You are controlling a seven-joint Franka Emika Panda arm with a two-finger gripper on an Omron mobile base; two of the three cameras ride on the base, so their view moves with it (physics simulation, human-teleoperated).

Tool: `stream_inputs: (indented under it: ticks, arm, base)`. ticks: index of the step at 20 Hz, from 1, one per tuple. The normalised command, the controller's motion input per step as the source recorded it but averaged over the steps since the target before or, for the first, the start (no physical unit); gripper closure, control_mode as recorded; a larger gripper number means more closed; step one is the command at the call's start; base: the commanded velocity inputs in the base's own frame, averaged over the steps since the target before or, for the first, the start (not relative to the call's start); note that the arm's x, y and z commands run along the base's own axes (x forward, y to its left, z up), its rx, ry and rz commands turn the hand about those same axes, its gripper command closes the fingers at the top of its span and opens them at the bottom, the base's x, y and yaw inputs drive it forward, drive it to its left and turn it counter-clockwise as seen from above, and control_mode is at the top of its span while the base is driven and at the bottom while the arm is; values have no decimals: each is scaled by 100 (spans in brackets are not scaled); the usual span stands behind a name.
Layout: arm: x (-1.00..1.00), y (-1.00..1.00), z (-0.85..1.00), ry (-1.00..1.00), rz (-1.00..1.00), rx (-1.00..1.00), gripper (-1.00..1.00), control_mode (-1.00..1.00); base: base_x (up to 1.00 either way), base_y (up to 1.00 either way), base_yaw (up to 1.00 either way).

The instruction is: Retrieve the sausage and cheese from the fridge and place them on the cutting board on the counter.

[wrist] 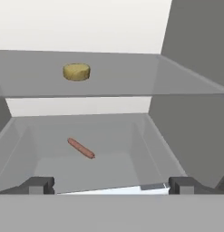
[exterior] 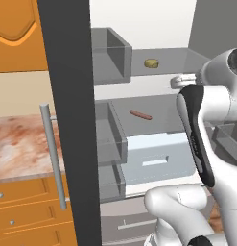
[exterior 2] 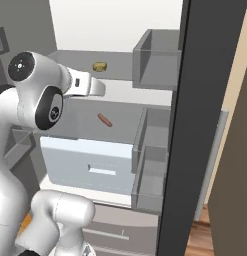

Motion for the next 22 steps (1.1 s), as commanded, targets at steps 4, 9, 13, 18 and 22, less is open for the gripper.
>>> stream_inputs:
  ticks: [4, 9, 13, 18, 22]
  arm:
    - [21, 0, 32, 0, 0, 0, -100, -100]
    - [69, 13, 0, 2, 7, 1, -100, -100]
    - [54, 23, 1, 0, 7, 1, -100, -100]
    - [55, 22, 0, 3, 5, 0, -100, -100]
    - [67, 2, 0, 0, 3, 1, -100, -100]
  base:
    - [0, 0, 0]
    - [0, 0, 0]
    - [0, 0, 0]
    - [0, 0, 0]
    - [0, 0, 0]
